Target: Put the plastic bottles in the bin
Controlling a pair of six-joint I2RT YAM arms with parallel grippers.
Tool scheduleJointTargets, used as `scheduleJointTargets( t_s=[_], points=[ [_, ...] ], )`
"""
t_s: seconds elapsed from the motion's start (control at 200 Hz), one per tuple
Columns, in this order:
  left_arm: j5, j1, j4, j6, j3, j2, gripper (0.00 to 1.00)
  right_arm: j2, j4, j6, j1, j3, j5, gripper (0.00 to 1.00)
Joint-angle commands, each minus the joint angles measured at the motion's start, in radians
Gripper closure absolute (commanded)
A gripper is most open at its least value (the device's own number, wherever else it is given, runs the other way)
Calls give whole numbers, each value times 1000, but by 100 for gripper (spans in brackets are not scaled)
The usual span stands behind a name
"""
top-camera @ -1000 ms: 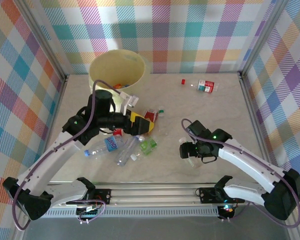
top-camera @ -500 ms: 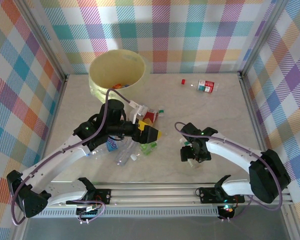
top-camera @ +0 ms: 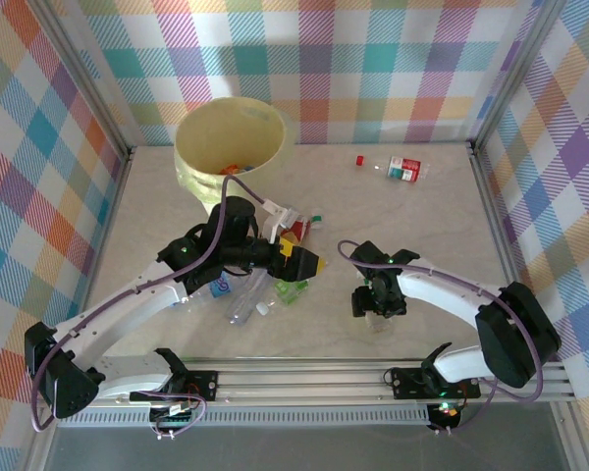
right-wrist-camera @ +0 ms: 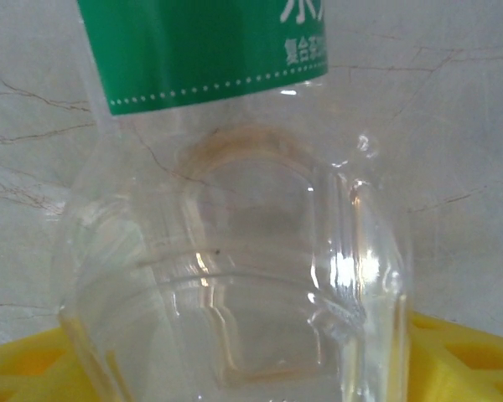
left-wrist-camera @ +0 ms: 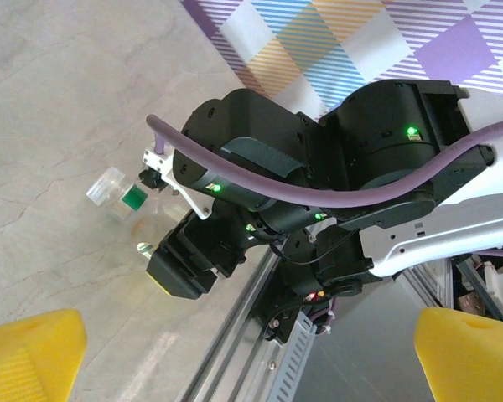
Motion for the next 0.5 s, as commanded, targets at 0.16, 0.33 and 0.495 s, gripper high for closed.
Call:
scheduleJointTargets(
  t_s=[0.16,0.33,0.495],
  points=[
    [-27,-13,42,-32,-12,6,0,-80,41,-33,3,-15,-35,40],
    [-43,-13,121,-91,-31,14,0,-195,78,-68,3,-5,-69,43],
    [-89,-13,177,-149,-67,15,0,-326,150,-120,2,38,-199,43]
  ],
)
